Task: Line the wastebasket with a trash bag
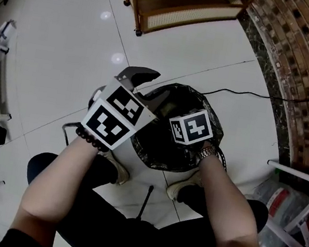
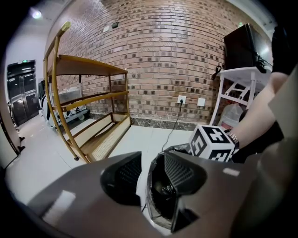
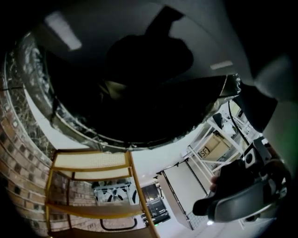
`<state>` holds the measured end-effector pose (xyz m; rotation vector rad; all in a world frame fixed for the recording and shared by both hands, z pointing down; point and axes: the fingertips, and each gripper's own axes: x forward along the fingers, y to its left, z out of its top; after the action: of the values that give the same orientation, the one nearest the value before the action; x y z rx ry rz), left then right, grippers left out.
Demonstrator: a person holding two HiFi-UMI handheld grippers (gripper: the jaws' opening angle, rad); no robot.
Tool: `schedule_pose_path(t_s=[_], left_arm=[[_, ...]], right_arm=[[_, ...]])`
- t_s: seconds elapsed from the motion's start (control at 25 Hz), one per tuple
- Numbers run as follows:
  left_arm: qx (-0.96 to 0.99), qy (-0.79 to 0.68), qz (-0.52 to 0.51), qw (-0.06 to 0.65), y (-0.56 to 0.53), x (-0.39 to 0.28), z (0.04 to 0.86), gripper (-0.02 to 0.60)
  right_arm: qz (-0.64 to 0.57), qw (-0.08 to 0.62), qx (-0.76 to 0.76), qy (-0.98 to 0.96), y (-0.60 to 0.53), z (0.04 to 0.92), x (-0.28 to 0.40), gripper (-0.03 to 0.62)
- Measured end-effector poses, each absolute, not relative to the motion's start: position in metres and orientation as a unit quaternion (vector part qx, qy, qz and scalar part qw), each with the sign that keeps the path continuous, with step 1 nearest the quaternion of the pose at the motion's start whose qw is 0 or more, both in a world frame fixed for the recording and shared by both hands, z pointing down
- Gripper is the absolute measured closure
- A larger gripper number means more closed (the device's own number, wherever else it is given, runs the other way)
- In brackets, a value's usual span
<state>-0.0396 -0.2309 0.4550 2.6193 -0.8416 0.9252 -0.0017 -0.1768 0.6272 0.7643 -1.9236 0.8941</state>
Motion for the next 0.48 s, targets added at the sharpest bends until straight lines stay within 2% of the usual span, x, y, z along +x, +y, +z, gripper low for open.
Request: schedule_pose_path(t_s=[0.28,0.48], left_arm=[[0.896,-0.278,0.325,0.119,-0.228,-0.036,0.461,0.436],[0.900,-0.251,0.341,0.107,-0.214,-0.024,0.470,0.486]], right_arm=[[0.378,0.419,0.313,-0.764,-0.178,0.638,-0.002,0.592],[0.392,0.412,0.317,-0.759,-0.178,0.649,-0.003,0.592]])
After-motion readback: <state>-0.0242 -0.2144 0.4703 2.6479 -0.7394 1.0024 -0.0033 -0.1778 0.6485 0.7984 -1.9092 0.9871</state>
